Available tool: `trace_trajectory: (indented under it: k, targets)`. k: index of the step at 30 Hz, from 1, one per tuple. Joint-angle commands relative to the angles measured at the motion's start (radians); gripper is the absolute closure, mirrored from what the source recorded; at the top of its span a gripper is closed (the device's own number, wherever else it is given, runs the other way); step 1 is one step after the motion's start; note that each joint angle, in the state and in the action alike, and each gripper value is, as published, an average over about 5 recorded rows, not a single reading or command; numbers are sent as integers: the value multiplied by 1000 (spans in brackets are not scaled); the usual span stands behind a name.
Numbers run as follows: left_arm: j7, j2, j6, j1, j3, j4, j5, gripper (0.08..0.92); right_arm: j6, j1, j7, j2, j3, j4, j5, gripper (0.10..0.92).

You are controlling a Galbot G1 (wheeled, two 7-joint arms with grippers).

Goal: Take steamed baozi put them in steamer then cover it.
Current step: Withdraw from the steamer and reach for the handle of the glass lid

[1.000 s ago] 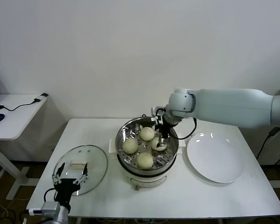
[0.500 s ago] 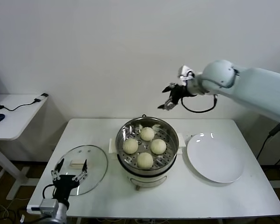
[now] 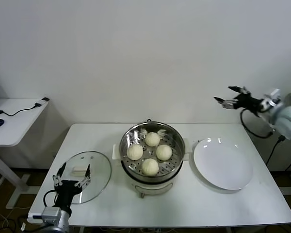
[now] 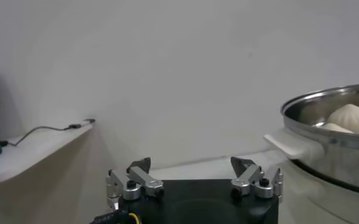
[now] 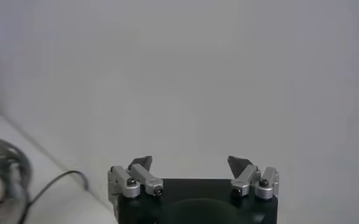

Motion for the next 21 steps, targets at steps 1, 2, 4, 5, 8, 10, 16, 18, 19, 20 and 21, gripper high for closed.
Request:
trace_trajectory:
  k: [1, 2, 4, 5, 8, 10, 16, 18, 19, 20, 21]
  targets:
    - [-2, 8, -53, -6, 0, 22, 47, 177, 348, -279, 128, -205, 165, -8, 69, 203]
    - [-2, 8, -59, -9, 0, 27, 51, 177, 349, -287, 145, -202, 165, -13, 71, 203]
    - [-3, 9, -68, -13, 1, 36, 56, 177, 339, -304, 187, -188, 166, -22, 72, 203]
    - [-3, 9, -70, -15, 2, 40, 58, 177, 331, -311, 207, -176, 168, -28, 66, 203]
    - [-3, 6, -75, -26, 6, 54, 66, 177, 309, -337, 242, -121, 186, -43, 28, 203]
    - [-3, 2, -77, -36, 8, 64, 70, 177, 309, -357, 255, -72, 202, -50, -3, 203]
    - [-2, -6, -93, -65, 13, 92, 79, 177, 329, -549, 265, 108, 394, -107, -159, 203]
    - [-2, -10, -92, -70, 11, 94, 80, 177, 303, -700, 232, 182, 596, -102, -238, 203]
    - [-2, -12, -92, -71, 10, 95, 80, 177, 288, -779, 214, 213, 695, -89, -267, 203]
    - [-1, -14, -91, -72, 8, 95, 80, 177, 275, -849, 198, 236, 783, -73, -287, 203]
    - [-1, -16, -90, -72, 7, 95, 80, 177, 271, -908, 189, 249, 853, -54, -298, 203]
